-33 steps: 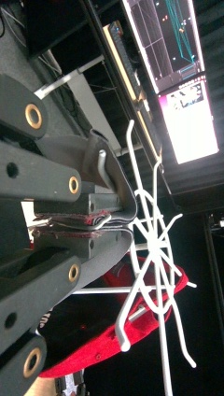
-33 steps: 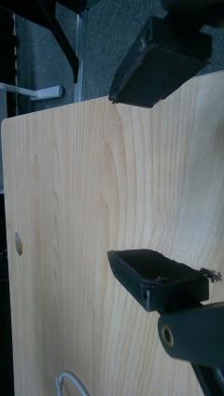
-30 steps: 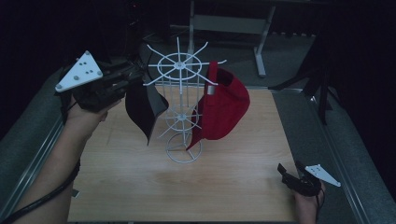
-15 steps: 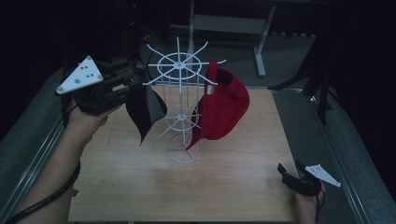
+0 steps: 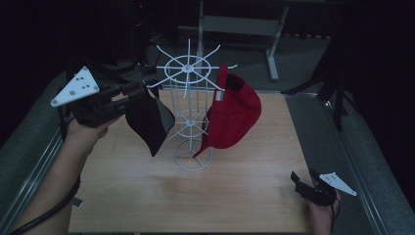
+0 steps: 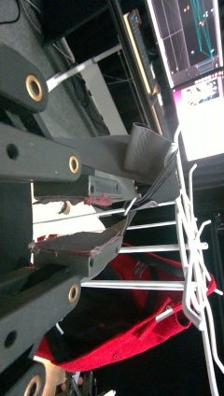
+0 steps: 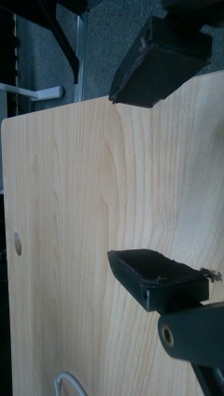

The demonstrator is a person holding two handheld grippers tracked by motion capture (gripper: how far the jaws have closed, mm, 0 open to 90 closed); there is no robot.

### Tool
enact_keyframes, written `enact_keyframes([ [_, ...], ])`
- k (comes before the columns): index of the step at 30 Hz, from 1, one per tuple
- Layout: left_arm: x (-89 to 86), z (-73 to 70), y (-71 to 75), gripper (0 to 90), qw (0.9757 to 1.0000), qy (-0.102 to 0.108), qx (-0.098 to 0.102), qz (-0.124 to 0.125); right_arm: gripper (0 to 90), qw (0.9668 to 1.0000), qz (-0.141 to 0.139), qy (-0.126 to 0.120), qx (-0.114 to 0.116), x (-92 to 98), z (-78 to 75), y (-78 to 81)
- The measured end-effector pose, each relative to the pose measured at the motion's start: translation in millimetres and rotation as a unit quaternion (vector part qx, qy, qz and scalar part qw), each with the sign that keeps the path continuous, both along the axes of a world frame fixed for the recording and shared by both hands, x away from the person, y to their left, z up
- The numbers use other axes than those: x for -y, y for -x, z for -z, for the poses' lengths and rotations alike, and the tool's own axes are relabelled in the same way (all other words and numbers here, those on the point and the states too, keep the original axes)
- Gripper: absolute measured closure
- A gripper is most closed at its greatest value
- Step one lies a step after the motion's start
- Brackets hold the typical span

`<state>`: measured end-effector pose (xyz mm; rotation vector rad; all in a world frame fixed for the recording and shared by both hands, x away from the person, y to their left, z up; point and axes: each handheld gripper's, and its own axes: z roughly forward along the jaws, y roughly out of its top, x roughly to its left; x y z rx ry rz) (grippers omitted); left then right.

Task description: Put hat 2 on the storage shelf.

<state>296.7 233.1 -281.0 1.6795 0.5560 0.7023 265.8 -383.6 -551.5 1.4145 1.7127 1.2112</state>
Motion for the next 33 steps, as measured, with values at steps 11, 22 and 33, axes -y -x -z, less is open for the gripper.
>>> enact_keyframes([
  [11,-14.0,25.1,11.3,73.4,0.9999,0.007,-0.007,0.003,19.2,1.0000,0.000,0.000,0.000,0.2,-0.1,0.3],
  [22,-26.1,77.8,18.0,73.3,0.9988,0.005,-0.041,-0.024,19.2,1.0000,0.001,0.006,0.001,-0.9,0.0,0.6],
  [33,-36.5,121.9,20.3,71.0,0.9980,0.012,-0.054,-0.032,19.1,1.0000,-0.001,0.006,0.005,-1.1,0.3,1.0],
])
